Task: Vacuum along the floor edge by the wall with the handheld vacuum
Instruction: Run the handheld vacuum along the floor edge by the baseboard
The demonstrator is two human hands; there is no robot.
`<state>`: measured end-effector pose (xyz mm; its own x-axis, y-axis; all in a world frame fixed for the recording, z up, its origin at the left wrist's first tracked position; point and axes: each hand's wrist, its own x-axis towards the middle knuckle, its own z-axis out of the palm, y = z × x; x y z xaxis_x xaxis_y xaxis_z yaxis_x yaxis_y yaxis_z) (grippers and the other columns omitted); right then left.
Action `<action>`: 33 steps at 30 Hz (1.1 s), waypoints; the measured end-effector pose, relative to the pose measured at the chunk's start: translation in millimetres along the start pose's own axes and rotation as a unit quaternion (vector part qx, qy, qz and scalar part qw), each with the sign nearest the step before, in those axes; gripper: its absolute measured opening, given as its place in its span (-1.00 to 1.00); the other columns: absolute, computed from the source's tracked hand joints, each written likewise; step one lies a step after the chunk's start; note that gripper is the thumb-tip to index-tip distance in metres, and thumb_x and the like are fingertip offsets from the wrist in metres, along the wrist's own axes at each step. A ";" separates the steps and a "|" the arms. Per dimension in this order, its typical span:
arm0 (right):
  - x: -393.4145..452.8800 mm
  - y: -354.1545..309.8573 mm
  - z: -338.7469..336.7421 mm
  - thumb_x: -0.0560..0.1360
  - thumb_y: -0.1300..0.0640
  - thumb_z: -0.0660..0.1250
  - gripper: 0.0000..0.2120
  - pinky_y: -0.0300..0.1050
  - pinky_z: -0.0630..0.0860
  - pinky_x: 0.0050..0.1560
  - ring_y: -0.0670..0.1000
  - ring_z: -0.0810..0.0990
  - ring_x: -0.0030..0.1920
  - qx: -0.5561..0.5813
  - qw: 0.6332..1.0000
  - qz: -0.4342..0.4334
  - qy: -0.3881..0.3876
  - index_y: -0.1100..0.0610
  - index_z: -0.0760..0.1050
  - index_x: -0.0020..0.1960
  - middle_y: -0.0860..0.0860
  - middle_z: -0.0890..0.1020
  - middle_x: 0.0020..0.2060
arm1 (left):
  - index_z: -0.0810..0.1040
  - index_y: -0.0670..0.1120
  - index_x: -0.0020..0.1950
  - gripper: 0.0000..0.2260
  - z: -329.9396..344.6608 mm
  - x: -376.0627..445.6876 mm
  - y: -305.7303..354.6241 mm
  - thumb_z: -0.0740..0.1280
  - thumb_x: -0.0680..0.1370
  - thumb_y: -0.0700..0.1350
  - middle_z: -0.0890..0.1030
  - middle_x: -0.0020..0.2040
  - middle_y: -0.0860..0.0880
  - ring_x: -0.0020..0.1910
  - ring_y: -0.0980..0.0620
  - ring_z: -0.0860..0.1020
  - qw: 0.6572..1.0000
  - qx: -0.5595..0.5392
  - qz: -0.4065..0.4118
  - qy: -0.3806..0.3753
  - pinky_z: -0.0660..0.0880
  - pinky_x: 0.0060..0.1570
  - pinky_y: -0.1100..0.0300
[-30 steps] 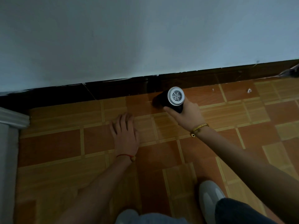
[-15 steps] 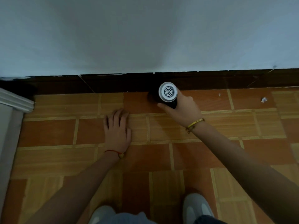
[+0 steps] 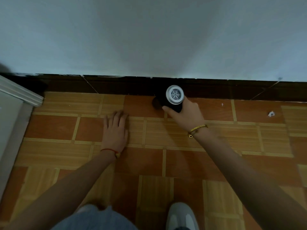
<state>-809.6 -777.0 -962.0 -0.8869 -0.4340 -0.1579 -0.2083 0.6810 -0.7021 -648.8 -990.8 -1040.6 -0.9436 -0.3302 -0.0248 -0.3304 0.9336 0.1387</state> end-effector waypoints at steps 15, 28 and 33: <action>-8.3 7.1 6.1 0.41 -0.25 0.38 -0.39 -0.01 0.54 0.10 0.08 0.58 0.15 0.025 1.000 -0.001 0.006 0.04 0.39 0.35 0.00 0.65 0.10 | 0.30 -0.12 0.47 -0.50 16.9 -11.6 43.3 0.01 0.54 -0.06 0.30 0.48 -0.17 0.49 -0.16 0.23 0.989 -0.098 -0.101 0.051 0.04 0.52 -0.22; 8.4 -6.9 13.5 0.40 -0.25 0.39 -0.38 -0.04 0.56 0.11 0.00 0.60 0.12 0.020 1.000 0.000 0.006 0.04 0.42 0.34 -0.01 0.66 0.09 | 0.30 -0.09 0.49 -0.54 27.7 -15.3 36.0 0.04 0.60 -0.03 0.31 0.50 -0.12 0.51 -0.11 0.23 0.989 -0.095 -0.091 0.066 0.04 0.52 -0.18; 1.6 15.9 -2.7 0.39 -0.23 0.40 -0.47 -0.17 0.52 -0.05 -0.01 0.62 0.03 0.010 0.999 0.018 0.046 0.07 0.48 0.22 -0.05 0.67 -0.03 | 0.31 -0.10 0.48 -0.54 28.4 -15.3 34.6 0.06 0.59 -0.02 0.32 0.49 -0.13 0.50 -0.13 0.24 0.990 -0.092 -0.088 0.068 0.04 0.51 -0.20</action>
<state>-815.5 -765.2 -971.6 -0.9282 -0.3527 -0.1188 -0.1683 0.6826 -0.7112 -646.5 -949.5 -1063.5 -0.8557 -0.5130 0.0677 -0.4681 0.8232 0.3214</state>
